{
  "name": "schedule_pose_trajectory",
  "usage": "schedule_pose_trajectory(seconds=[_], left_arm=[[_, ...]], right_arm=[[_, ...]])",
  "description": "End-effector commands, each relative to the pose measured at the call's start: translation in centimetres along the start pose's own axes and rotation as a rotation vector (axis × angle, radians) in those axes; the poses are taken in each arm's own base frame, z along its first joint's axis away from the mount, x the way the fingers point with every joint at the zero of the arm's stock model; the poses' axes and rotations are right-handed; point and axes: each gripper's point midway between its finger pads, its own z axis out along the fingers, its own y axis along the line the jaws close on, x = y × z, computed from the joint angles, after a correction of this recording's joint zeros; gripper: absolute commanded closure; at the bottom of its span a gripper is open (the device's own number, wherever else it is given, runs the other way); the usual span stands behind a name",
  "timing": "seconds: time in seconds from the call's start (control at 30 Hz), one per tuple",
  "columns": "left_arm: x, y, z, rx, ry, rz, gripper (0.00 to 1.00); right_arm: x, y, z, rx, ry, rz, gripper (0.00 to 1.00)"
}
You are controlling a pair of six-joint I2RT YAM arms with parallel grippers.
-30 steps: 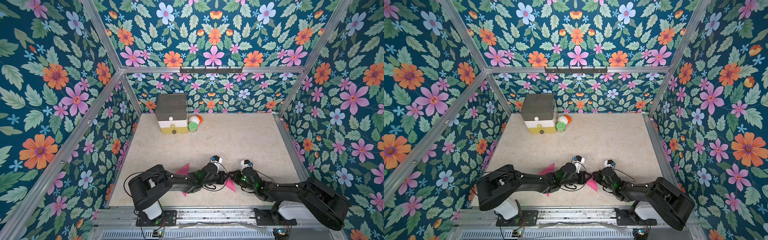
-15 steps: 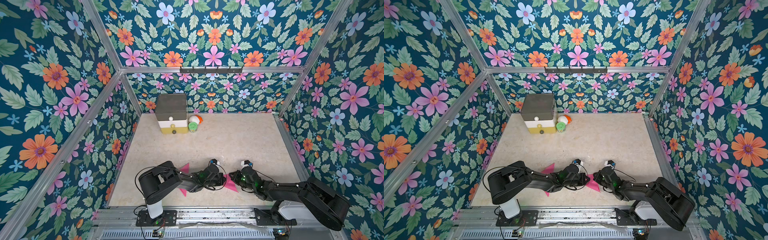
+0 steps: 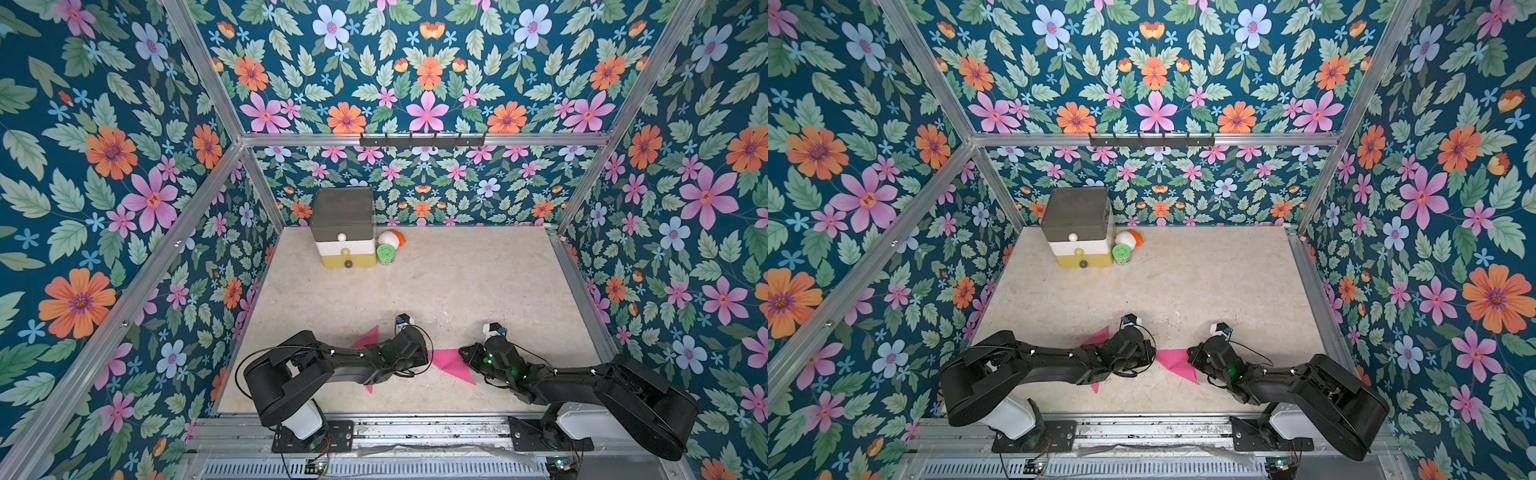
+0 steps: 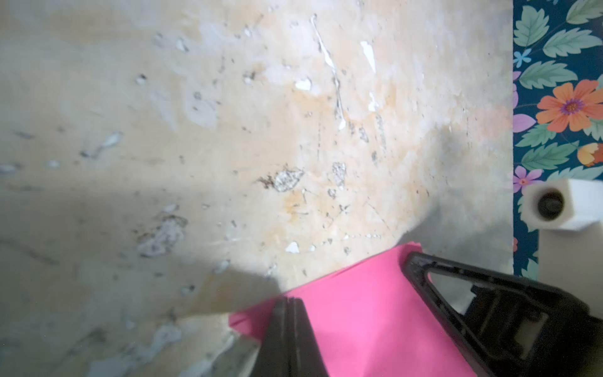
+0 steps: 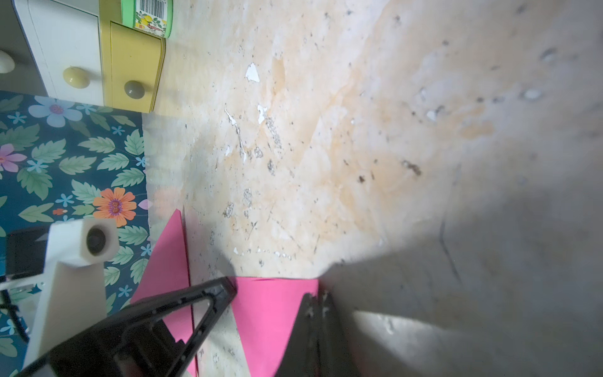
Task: Fold the square paper diagonally
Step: Fold the paper at the center of the board.
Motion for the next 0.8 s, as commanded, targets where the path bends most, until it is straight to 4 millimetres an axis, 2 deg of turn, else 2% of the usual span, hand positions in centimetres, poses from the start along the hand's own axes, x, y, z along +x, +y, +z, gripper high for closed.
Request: schedule_pose_trajectory(seconds=[0.0, 0.1, 0.2, 0.33, 0.43, 0.53, 0.7, 0.77], left_arm=[[0.7, 5.1, -0.4, -0.202, 0.007, 0.029, 1.00], [0.7, 5.8, -1.1, -0.234, 0.000, 0.027, 1.00], [-0.4, 4.7, -2.3, -0.218, -0.035, 0.033, 1.00], [-3.1, 1.8, -4.5, -0.192, -0.105, 0.071, 1.00], [-3.7, -1.5, -5.2, -0.126, -0.121, 0.097, 1.00], [-2.3, -4.7, -4.7, -0.041, -0.094, 0.128, 1.00], [2.2, -5.7, -1.0, 0.070, 0.096, 0.123, 1.00], [3.2, -5.7, -0.1, 0.088, 0.137, 0.121, 1.00]], right_arm=[[-0.3, -0.5, 0.0, 0.020, -0.017, -0.008, 1.00], [-0.3, -0.4, 0.0, 0.019, -0.017, -0.012, 1.00], [-0.4, -0.2, 0.0, 0.017, -0.019, -0.019, 1.00], [-0.5, 0.0, 0.0, 0.014, -0.021, -0.024, 1.00], [-0.5, 0.0, 0.0, 0.018, -0.021, -0.026, 1.00], [-0.5, 0.0, 0.0, 0.019, -0.024, -0.025, 1.00], [-0.6, 0.2, 0.2, 0.013, -0.021, -0.024, 1.00], [-0.5, 0.2, 0.1, 0.012, -0.020, -0.025, 1.00]])
